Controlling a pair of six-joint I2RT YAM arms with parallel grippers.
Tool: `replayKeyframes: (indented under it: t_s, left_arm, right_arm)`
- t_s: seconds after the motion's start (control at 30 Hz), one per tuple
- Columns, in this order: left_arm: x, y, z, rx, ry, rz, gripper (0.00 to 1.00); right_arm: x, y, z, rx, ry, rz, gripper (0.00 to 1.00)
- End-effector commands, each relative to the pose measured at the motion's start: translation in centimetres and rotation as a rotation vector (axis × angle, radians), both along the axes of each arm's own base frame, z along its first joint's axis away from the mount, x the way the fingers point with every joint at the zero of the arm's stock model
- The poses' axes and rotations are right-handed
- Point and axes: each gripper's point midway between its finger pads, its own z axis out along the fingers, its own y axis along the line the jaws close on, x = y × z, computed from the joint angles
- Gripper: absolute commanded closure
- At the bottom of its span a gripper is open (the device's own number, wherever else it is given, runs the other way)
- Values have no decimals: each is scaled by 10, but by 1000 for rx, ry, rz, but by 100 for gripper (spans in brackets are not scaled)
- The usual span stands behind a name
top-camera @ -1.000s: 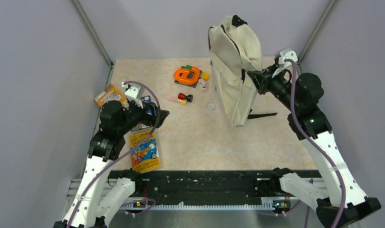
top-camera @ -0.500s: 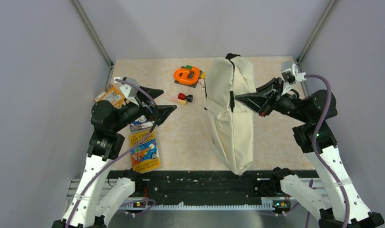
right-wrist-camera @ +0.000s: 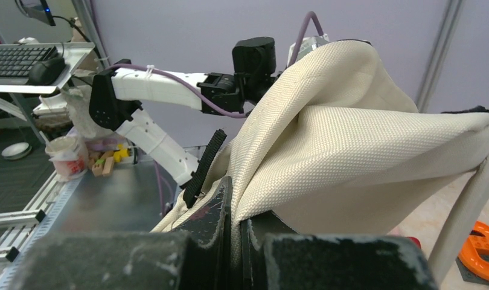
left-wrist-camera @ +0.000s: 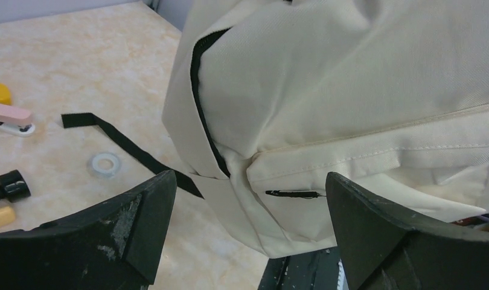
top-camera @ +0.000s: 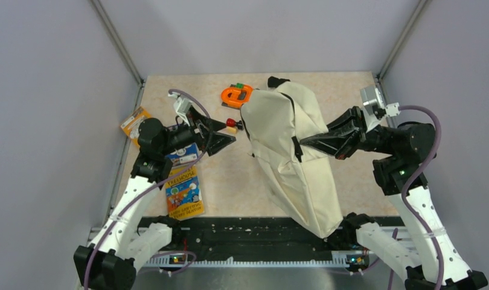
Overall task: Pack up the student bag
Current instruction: Pick up the student bag at the corner of the board, then place the student bag at the center of the board.
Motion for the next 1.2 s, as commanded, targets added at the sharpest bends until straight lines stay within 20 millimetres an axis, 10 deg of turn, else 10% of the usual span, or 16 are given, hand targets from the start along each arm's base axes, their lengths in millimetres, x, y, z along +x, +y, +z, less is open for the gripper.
replayKeyframes:
  t_s: [0.0,0.83,1.17]
  left_arm:
    - [-11,-5,8,-26,-44,-62,2]
    - [-24,-63,-4,-43,36,-313,4]
    - [-22,-52,-10,-1,24,-189,97]
  right_arm:
    - [-25,-5,30,56,-205,47,100]
    - [-53,-8,36,62,-293,145,100]
    - [-25,-3,25,61,-202,60,100]
